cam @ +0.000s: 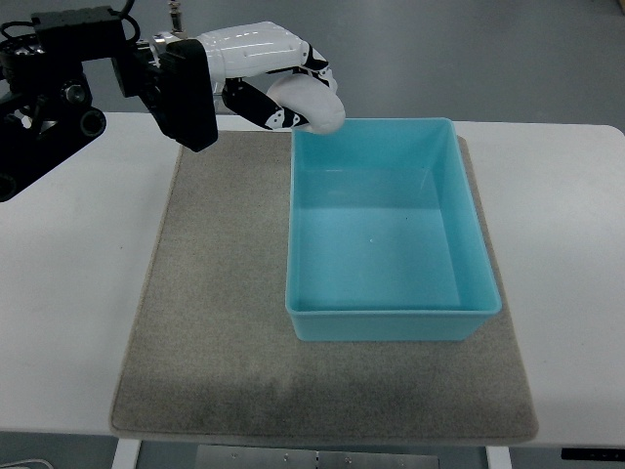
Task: Place white toy into blue box with left hand
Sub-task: 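Lift the bunny toy and carry it over the blue box, then open the left hand fingers to drop the toy into the box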
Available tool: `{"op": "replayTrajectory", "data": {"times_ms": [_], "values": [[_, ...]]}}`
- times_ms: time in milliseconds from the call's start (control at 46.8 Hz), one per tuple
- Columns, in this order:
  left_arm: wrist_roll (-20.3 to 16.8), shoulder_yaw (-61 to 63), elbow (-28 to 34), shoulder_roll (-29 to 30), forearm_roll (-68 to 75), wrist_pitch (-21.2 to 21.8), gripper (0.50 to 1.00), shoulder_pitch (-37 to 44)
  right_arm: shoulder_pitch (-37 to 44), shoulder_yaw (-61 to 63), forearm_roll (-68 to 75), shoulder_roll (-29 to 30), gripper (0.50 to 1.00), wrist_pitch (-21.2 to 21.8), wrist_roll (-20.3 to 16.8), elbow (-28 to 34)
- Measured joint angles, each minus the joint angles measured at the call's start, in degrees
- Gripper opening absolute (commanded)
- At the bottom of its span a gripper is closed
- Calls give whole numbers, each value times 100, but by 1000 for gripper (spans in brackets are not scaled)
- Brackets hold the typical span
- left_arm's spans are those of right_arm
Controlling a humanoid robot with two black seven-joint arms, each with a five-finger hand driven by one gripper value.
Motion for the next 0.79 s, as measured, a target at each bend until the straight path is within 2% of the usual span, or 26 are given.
{"op": "replayTrajectory", "data": {"times_ms": [128,449,471,492,535,684,791], "values": [[14,327,24,-497,27,-13,500,-230,-1,0,0,0,936,0,-1,0],[19,502,403,-1037,82,14,508,-396,0,0,0,0,936,0,0,0],[18,502,403,-1045,82,21,527,-385,0,0,0,0,936,-1,-1,0],[18,502,404,-1053,82,25,567,-367,0,0,0,0,936,-1,-1,0],[19,502,406,-1075,82,27,679,-340,0,0,0,0,936,-1,-1,0],[18,542,412,-1134,68,38,874,-295,0,0,0,0,936,-1,-1,0],[18,635,373,-1139,65,39,885,-128,0,0,0,0,936,-2,0,0]]}}
